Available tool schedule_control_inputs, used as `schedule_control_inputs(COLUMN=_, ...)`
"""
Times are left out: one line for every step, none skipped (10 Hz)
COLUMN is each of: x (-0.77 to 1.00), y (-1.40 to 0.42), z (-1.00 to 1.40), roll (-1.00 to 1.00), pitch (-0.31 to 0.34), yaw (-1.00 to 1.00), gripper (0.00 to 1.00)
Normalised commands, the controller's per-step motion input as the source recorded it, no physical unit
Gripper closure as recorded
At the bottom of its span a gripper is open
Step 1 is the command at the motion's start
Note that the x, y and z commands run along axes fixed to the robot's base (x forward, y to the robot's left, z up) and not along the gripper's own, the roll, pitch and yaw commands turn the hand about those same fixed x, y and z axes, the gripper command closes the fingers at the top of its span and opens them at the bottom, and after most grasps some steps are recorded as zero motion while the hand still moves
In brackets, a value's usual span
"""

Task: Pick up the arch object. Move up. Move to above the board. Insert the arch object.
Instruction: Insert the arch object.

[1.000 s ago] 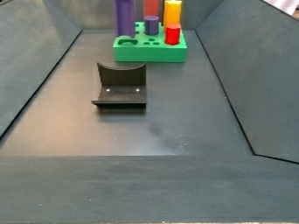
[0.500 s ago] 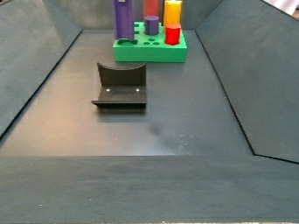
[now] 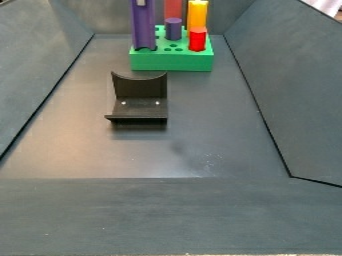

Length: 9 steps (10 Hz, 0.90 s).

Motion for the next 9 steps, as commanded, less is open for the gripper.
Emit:
schedule_control_inputs(x=0.0, y=-0.13, z=-0.13, roll=0.0, pitch=-0.03, yaw=0.0, gripper=1.0)
schedule_control_inputs(x=0.0, y=-0.13, z=-0.13, roll=0.0, pitch=-0.027, yaw=0.0, gripper=1.0)
schedule_control_inputs(x=-0.03, y=-0.14, z=-0.11, roll=0.0, pitch=-0.033, yaw=0.0, gripper=1.0)
schedule_control_inputs(x=0.05, y=-0.07, z=-0.14, roll=0.0, pitch=0.0, yaw=0.0, gripper=1.0)
schedule_control_inputs(x=0.09, y=0.0, z=-0.25, roll=0.0, pitch=0.017, yaw=0.13, gripper=1.0)
schedule_control_inputs(x=0.0, y=0.09, z=-0.32, roll=0.01, pitch=0.013, yaw=0.14, gripper=1.0)
schedule_control_inputs(x=0.0, y=0.07, z=-0.32, roll=0.0, pitch=0.0, yaw=0.22, gripper=1.0)
schedule_control_inputs(x=0.0, y=0.06, z=-0.35, roll=0.0, pitch=0.0, yaw=0.31, gripper=1.0)
schedule_control_inputs(x=0.14, y=0.05, z=-0.38, roll=0.0, pitch=0.0, yaw=0.23, gripper=1.0)
